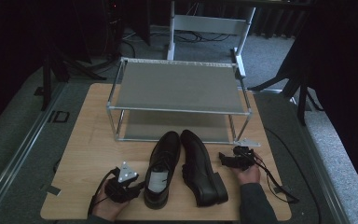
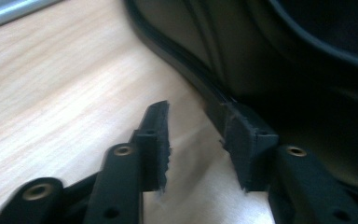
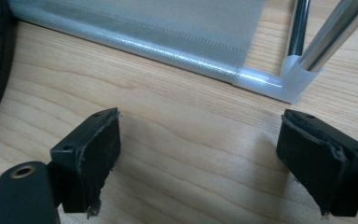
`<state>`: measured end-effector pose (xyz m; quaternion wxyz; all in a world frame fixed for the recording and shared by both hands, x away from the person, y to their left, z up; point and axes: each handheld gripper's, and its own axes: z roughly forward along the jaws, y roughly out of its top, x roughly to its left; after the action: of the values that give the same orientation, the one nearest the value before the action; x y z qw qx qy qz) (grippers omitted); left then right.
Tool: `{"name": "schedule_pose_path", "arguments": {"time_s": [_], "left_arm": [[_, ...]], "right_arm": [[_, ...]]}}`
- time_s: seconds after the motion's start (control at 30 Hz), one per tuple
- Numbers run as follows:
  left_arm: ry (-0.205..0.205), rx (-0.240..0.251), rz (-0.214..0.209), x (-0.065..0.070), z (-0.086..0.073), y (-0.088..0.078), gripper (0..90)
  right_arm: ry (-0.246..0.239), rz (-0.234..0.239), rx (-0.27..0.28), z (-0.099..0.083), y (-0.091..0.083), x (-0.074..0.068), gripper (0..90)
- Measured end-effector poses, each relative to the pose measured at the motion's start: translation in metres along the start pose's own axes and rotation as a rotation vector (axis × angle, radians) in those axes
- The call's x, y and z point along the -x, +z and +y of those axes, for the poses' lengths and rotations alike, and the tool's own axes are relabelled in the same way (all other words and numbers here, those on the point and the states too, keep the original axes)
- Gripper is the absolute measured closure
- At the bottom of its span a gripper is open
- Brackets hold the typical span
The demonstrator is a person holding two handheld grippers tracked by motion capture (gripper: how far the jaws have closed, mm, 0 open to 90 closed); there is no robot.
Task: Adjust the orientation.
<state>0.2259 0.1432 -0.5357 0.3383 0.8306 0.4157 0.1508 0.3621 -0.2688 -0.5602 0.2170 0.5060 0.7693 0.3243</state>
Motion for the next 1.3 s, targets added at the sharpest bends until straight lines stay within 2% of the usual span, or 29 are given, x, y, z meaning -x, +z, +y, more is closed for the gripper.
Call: {"name": "schedule_pose_path", "arguments": {"time_s": [0.03, 0.07, 0.13, 0.37, 0.47, 0.5, 0.53, 0.6, 0.67, 0.7, 0.77, 0.87, 0.9, 0.93, 0.97, 1.0, 1.1, 1.17, 1.2, 1.3], "left_arm": [[0.014, 0.000, 0.017, 0.003, 0.000, -0.001, 63.9], [0.016, -0.002, 0.016, 0.003, 0.000, -0.001, 64.3], [0.012, -0.004, 0.000, 0.004, 0.001, -0.001, 65.9], [0.040, -0.004, -0.045, 0.012, 0.002, 0.002, 69.1], [0.043, 0.001, -0.079, 0.016, 0.003, 0.004, 69.8], [0.040, 0.008, -0.116, 0.018, 0.003, 0.006, 69.8], [0.040, 0.009, -0.129, 0.019, 0.003, 0.007, 69.8], [0.043, 0.014, -0.174, 0.022, 0.004, 0.010, 69.6], [0.049, 0.019, -0.201, 0.026, 0.006, 0.013, 68.7], [0.049, 0.019, -0.201, 0.026, 0.006, 0.013, 68.7], [0.062, 0.022, -0.218, 0.030, 0.007, 0.015, 68.5], [0.069, 0.025, -0.216, 0.032, 0.007, 0.016, 68.6], [0.069, 0.026, -0.216, 0.032, 0.007, 0.016, 68.6], [0.069, 0.026, -0.216, 0.032, 0.007, 0.016, 68.7], [0.068, 0.029, -0.214, 0.033, 0.007, 0.016, 68.7], [0.068, 0.030, -0.214, 0.034, 0.007, 0.017, 68.6], [0.074, 0.035, -0.211, 0.035, 0.007, 0.017, 68.6], [0.071, 0.038, -0.210, 0.036, 0.007, 0.017, 68.6], [0.075, 0.037, -0.209, 0.036, 0.007, 0.017, 68.6], [0.080, 0.039, -0.208, 0.037, 0.007, 0.018, 68.5]], "right_arm": [[0.000, 0.000, 0.000, 0.000, 0.000, 0.000, 13.3], [0.000, 0.000, -0.001, 0.000, -0.001, 0.000, 13.3], [-0.002, 0.003, -0.001, -0.001, -0.001, 0.000, 13.5], [-0.004, 0.005, 0.000, -0.002, -0.002, 0.000, 13.8], [-0.005, 0.005, -0.003, -0.002, -0.003, 0.000, 14.7], [-0.004, 0.004, -0.005, -0.002, -0.003, 0.000, 16.6], [0.002, 0.001, -0.014, -0.001, -0.006, 0.000, 22.4], [0.004, -0.005, -0.029, 0.000, -0.008, 0.000, 27.1], [0.002, -0.006, -0.034, 0.001, -0.013, 0.000, 30.6], [0.002, -0.006, -0.034, 0.001, -0.013, 0.000, 30.6], [-0.011, 0.004, 0.012, 0.006, -0.030, -0.005, 34.3], [-0.034, 0.034, 0.058, 0.009, -0.050, -0.015, 37.2], [-0.053, 0.045, 0.064, 0.009, -0.058, -0.020, 37.2], [-0.053, 0.045, 0.064, 0.009, -0.058, -0.020, 37.2], [-0.073, 0.052, 0.069, 0.010, -0.065, -0.024, 37.2], [-0.113, 0.061, 0.085, 0.009, -0.080, -0.034, 37.3], [-0.159, 0.082, 0.113, 0.008, -0.101, -0.048, 37.2], [-0.172, 0.087, 0.122, 0.007, -0.107, -0.052, 37.2], [-0.197, 0.103, 0.135, 0.005, -0.120, -0.061, 37.2], [-0.233, 0.128, 0.140, 0.002, -0.131, -0.072, 36.9]]}}
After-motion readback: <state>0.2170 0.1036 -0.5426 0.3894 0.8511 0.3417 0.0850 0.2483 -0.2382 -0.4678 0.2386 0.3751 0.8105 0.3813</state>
